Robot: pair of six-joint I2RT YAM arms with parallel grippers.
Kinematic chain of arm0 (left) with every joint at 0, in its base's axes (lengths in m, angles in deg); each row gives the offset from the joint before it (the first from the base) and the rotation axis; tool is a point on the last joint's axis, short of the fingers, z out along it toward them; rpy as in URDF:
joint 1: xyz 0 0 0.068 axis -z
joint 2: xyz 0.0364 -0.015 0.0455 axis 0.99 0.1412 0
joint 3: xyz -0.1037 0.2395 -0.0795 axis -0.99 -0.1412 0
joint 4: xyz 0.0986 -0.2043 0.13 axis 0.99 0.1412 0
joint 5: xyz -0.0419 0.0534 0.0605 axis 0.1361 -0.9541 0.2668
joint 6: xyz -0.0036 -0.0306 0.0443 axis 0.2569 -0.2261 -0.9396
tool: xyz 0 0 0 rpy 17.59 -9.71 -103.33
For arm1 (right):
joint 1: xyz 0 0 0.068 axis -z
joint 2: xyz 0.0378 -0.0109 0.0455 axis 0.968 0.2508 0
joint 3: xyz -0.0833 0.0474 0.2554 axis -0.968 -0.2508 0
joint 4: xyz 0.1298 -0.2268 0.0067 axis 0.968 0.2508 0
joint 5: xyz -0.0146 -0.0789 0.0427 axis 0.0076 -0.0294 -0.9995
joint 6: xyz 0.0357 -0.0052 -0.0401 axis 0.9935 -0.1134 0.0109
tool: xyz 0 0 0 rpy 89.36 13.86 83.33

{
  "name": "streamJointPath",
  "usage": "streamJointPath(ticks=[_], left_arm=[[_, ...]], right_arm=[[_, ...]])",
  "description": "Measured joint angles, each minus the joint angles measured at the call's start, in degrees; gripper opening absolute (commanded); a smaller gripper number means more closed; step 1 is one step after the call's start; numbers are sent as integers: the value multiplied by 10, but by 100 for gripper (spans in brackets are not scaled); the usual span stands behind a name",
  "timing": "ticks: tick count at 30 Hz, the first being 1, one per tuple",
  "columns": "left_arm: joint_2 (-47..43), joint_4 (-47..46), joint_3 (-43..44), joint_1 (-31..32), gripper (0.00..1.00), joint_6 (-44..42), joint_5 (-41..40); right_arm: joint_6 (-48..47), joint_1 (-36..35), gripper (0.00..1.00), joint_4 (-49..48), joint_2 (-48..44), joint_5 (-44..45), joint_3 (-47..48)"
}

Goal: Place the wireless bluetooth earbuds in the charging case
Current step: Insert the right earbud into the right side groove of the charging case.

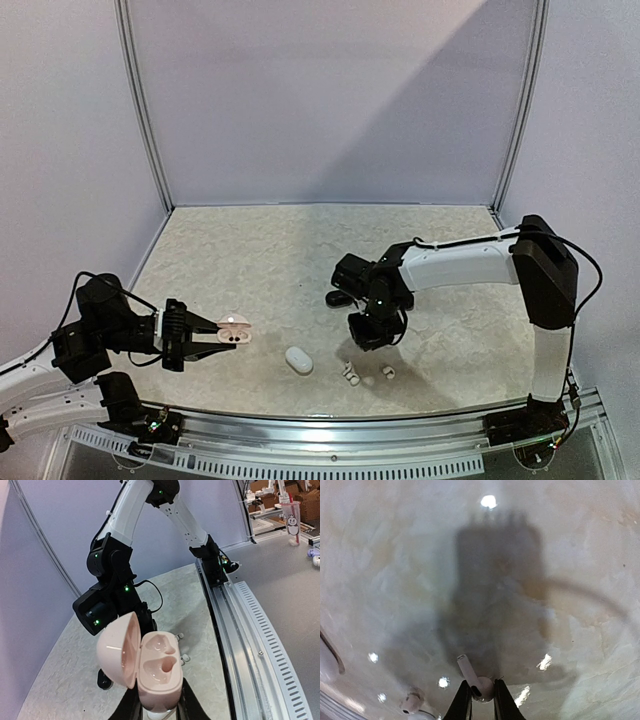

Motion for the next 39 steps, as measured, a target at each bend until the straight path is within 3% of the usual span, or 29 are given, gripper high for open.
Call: streamJointPath(ticks=[8,15,27,39], left_arm=[[0,0,0,-1,0,0,0],[0,1,0,-3,0,-1,2],[6,3,0,-10,0,0,5],[6,3,0,-11,0,0,10]], right_arm=[[-336,-7,4,105,1,-47,45],[-624,-28,4,194,36,-20,114],[-911,-87,3,229,56,0,140],[-1052,-162,3,274,36,-30,129]])
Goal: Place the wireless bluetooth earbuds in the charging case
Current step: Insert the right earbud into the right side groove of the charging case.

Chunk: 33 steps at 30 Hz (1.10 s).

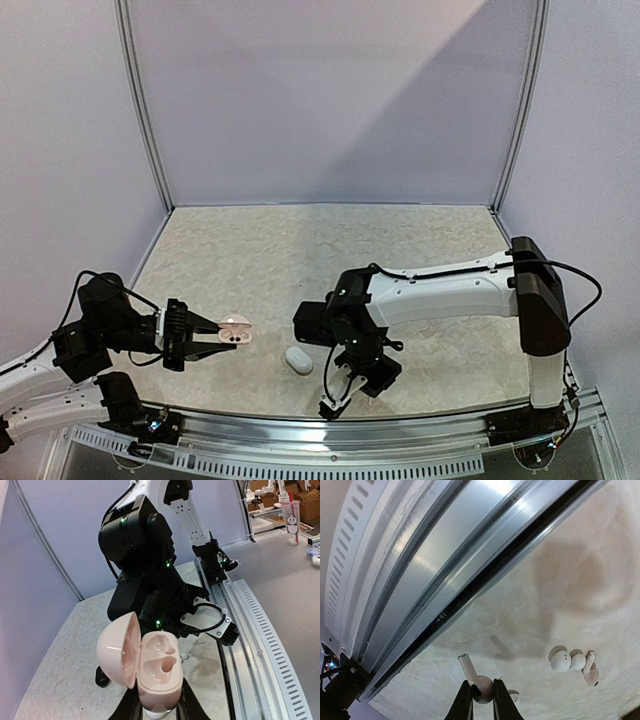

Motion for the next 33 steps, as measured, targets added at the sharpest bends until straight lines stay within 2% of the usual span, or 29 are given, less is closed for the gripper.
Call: streamJointPath(ticks=[10,33], left_arm=[[0,0,0,-1,0,0,0],[0,0,0,-2,0,0,0]], right_arm=[[-43,-2,7,2,39,37,-1],[-31,-2,45,-29,56,121,-3]])
